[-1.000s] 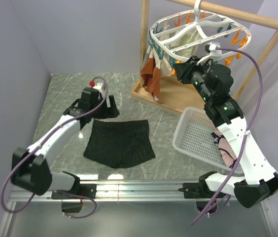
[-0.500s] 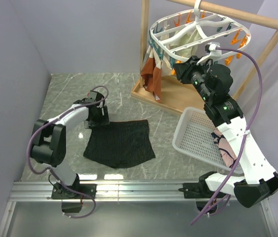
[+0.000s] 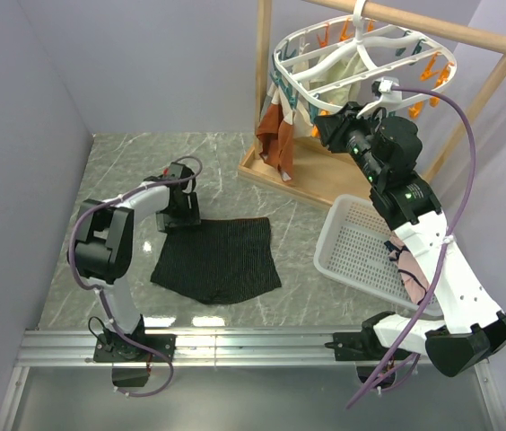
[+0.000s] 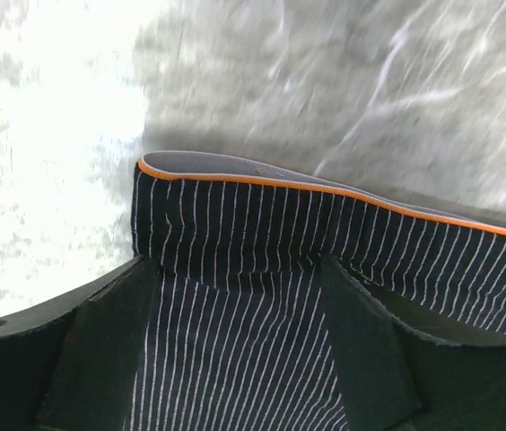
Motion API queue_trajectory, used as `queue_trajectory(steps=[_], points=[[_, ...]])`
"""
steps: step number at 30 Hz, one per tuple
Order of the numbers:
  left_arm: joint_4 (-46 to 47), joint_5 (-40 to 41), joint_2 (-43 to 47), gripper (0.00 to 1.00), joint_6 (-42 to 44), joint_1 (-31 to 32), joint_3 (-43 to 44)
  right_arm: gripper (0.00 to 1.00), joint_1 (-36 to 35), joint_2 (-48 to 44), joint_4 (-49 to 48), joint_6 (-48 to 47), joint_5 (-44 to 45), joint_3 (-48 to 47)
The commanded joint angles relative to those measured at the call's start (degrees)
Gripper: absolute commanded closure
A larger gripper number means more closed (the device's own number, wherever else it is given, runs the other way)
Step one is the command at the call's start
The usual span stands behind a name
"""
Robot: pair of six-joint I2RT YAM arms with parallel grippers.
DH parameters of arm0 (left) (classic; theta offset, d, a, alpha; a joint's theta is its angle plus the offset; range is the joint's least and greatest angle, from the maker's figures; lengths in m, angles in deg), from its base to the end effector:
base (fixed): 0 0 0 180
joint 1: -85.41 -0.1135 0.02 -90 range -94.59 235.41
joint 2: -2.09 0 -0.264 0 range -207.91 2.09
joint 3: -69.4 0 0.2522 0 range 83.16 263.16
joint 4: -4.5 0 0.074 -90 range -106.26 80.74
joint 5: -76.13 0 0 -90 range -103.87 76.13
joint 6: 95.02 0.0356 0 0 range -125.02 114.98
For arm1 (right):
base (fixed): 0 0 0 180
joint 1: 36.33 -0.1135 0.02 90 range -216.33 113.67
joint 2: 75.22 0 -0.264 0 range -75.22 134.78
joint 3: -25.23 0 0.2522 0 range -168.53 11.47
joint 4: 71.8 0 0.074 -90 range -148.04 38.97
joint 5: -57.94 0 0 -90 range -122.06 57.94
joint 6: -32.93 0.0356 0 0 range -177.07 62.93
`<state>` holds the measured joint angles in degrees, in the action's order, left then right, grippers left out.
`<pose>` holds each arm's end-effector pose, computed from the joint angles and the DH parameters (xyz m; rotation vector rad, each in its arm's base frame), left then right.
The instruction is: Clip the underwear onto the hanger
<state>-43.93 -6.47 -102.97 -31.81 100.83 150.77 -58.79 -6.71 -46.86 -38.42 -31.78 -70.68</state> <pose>0.3416 -0.0895 0.1631 -0.3062 2.7880 0.0103 0.2373 0.0979 0.4799 -0.0477 1.5543 0.5664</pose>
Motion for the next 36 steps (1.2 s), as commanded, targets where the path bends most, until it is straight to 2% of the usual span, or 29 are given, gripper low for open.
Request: queue_trajectory(steps=[1,3,7,9,12,13,16,22,25,28,36], points=[[2.07,-0.28,-4.1,0.23,0.15,0.31,2.08,1.0,0.31,0.57,-1.95,0.59,-0.1,0.32],[2.94,-0.37,-5.68,0.29,1.38,0.75,2.43,1.0,0.4,0.48,-2.04,0.51,-0.1,0.5],[3.3,-0.72,-8.49,0.51,3.14,1.98,4.88,1.0,0.4,0.13,-1.95,0.42,-0.1,0.94],[3.39,-1.25,-9.9,0.56,4.45,2.51,5.77,1.0,0.4,0.13,-1.95,0.24,-0.1,1.03],[5.05,-3.26,-9.91,0.71,6.21,3.3,6.13,1.0,0.4,0.13,-2.13,0.24,-0.1,1.2],[5.93,-4.14,-9.47,0.83,6.83,4.08,5.78,1.0,0.4,0.13,-2.3,0.24,-0.1,1.2],[12.07,-6.43,-3.34,1.0,11.57,7.59,2.19,1.0,0.4,-0.04,-2.39,0.68,-1.32,1.73],[34.27,-13.44,11.68,1.0,21.06,13.57,-9.16,1.0,0.4,-0.39,-2.83,1.38,-2.03,2.61],[44.04,-16.43,15.57,1.0,25.19,15.77,-11.97,1.0,0.4,-0.57,-2.92,1.82,-2.29,2.96],[52.04,-18.72,17.25,1.0,29.85,17.71,-13.21,1.0,0.31,-0.57,-3.09,2.52,-2.65,3.31],[65.95,-27.43,19.36,1.0,37.94,19.91,-14.44,1.0,0.31,-1.19,-3.36,3.4,-4.14,4.45]])
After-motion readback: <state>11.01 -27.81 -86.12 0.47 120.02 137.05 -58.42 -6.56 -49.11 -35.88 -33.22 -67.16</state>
